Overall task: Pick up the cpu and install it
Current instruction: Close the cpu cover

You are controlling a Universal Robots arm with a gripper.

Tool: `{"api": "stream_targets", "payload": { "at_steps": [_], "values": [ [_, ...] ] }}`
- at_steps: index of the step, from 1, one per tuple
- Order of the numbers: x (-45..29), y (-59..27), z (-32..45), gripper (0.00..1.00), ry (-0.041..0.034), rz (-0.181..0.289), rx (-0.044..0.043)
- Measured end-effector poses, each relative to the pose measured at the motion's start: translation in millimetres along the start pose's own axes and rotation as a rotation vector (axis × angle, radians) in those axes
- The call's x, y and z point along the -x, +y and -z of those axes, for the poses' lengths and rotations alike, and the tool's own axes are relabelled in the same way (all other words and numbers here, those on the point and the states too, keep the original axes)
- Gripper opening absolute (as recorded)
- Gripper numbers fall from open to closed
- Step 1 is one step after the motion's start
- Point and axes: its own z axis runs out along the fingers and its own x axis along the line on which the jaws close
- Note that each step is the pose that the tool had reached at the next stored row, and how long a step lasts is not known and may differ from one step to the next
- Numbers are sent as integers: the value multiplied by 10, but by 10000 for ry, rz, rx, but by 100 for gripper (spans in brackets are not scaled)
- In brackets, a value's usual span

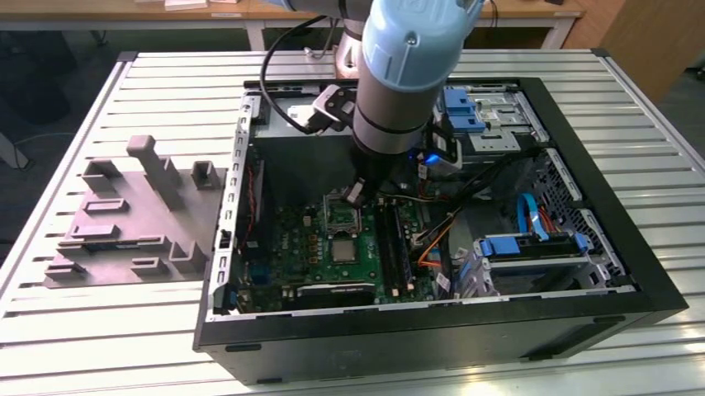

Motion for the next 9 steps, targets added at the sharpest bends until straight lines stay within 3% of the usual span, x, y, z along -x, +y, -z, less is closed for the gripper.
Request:
{"api": "stream_targets", "payload": {
  "at_steps": [3, 9],
  "values": [
    [7, 6, 12, 11, 119, -5, -94],
    [24, 27, 67, 11, 177, -9, -139]
  ]
}}
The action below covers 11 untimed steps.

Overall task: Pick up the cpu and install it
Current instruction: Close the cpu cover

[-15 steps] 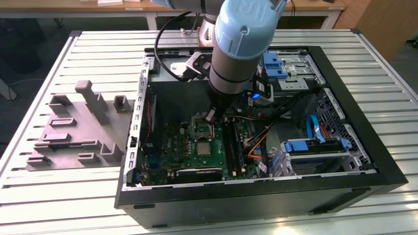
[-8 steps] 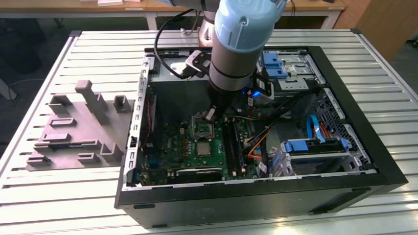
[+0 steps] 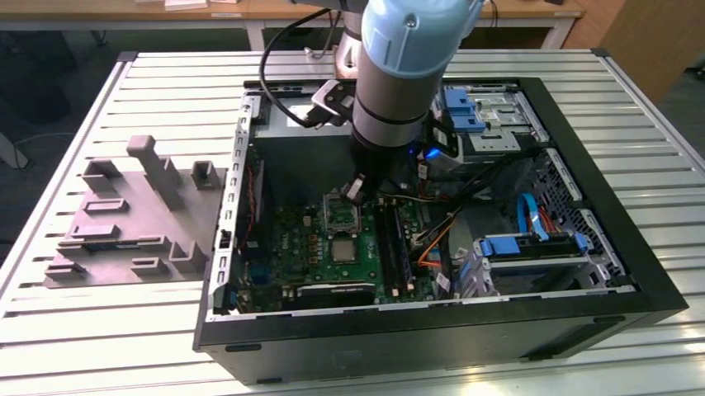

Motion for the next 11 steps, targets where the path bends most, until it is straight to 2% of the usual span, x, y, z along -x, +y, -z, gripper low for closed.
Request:
{"api": "stream_targets", "payload": {
  "at_steps": [3, 11],
  "values": [
    [8, 11, 24, 11, 50, -3, -42],
    [47, 54, 49, 11, 434, 13, -338]
  ]
}}
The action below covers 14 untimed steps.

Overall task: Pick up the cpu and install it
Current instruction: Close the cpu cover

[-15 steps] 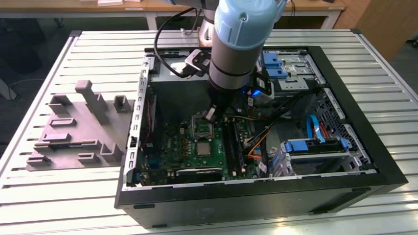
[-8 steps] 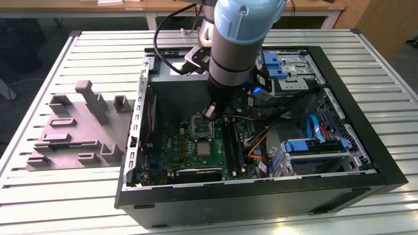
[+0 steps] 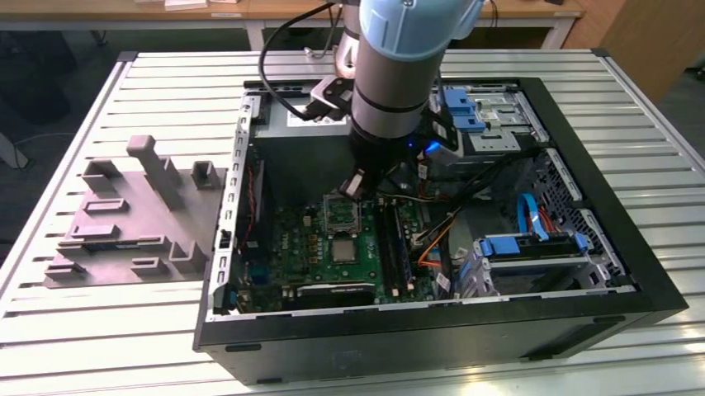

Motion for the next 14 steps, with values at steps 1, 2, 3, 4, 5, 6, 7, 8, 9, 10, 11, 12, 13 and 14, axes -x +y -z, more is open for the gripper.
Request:
{"api": "stream_targets", "payload": {
  "at_steps": [1, 2, 3, 4, 5, 6, 7, 8, 9, 10, 11, 12, 13, 14],
  "values": [
    [6, 5, 1, 11, 13, 22, -6],
    [12, 10, 2, 11, 22, 47, -9],
    [17, 14, 4, 11, 28, 72, -10],
    [21, 18, 8, 11, 36, 94, -11],
    [25, 22, 13, 11, 42, 113, -12],
    [26, 27, 21, 11, 51, 130, -15],
    [25, 32, 29, 11, 61, 155, -18],
    [23, 37, 34, 11, 73, 189, -22],
    [21, 42, 40, 11, 90, 231, -28],
    [18, 46, 45, 11, 111, 278, -35],
    [16, 50, 50, 11, 131, 329, -41],
    [13, 55, 56, 11, 152, 382, -48],
    [11, 59, 63, 11, 168, 433, -52],
    [9, 62, 70, 11, 182, 476, -53]
  ]
}}
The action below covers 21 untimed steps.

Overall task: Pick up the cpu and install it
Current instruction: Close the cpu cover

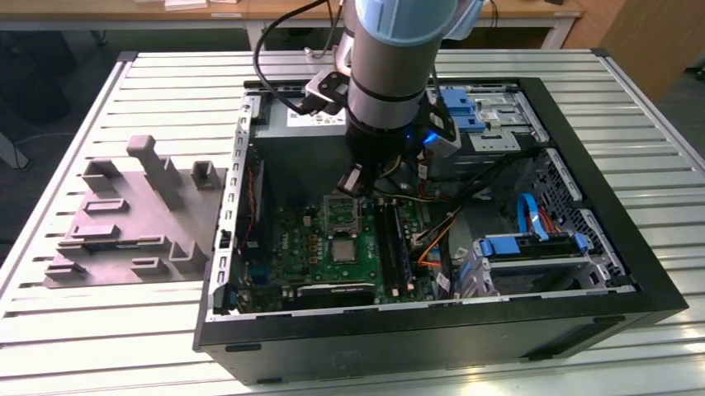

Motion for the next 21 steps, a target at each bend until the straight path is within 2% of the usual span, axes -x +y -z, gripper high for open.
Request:
{"api": "stream_targets", "payload": {
  "at_steps": [10, 21],
  "values": [
    [-7, 20, 45, 11, 49, 334, 17],
    [-7, 21, 47, 11, 54, 374, 21]
  ]
}}
